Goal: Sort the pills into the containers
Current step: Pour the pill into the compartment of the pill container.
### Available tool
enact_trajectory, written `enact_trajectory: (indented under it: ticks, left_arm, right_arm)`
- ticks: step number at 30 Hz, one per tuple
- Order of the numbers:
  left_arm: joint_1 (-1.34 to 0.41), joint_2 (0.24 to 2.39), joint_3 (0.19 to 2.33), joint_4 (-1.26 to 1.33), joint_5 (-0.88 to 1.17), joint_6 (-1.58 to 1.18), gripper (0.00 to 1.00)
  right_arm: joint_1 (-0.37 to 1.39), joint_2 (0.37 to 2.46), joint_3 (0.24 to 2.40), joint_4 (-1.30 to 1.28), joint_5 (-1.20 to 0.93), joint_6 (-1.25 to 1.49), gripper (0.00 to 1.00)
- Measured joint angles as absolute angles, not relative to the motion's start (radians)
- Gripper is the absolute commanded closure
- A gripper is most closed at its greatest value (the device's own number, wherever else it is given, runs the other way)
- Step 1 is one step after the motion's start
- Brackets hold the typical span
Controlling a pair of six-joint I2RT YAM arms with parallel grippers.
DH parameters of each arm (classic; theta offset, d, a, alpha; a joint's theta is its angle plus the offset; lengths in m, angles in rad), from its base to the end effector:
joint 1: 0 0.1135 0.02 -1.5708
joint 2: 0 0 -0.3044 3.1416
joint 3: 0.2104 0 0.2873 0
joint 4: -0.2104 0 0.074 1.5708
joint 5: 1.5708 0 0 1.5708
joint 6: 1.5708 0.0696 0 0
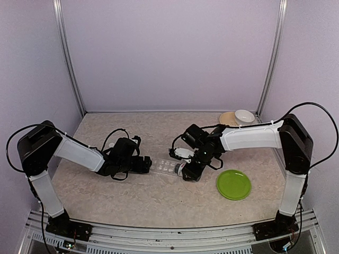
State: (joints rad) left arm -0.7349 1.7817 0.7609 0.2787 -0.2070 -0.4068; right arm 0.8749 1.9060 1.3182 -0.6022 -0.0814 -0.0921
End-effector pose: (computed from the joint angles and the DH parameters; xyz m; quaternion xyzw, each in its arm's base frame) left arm 0.2963 -0.2485 0.1069 0.1077 0.9050 -0.1368 0.3880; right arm 0.2781 0.3417 0.1620 -0.4629 0.8651 0.1091 0.1596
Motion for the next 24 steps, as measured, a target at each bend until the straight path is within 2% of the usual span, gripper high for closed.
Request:
enact_trajectory:
  ticks: [24]
  left_arm:
    - [-0.735, 1.782, 0.750, 0.292, -0.198, -0.413, 0.03]
  right_arm:
    - [0.877, 1.948, 1.401, -0.691, -0.066, -0.112, 0.78]
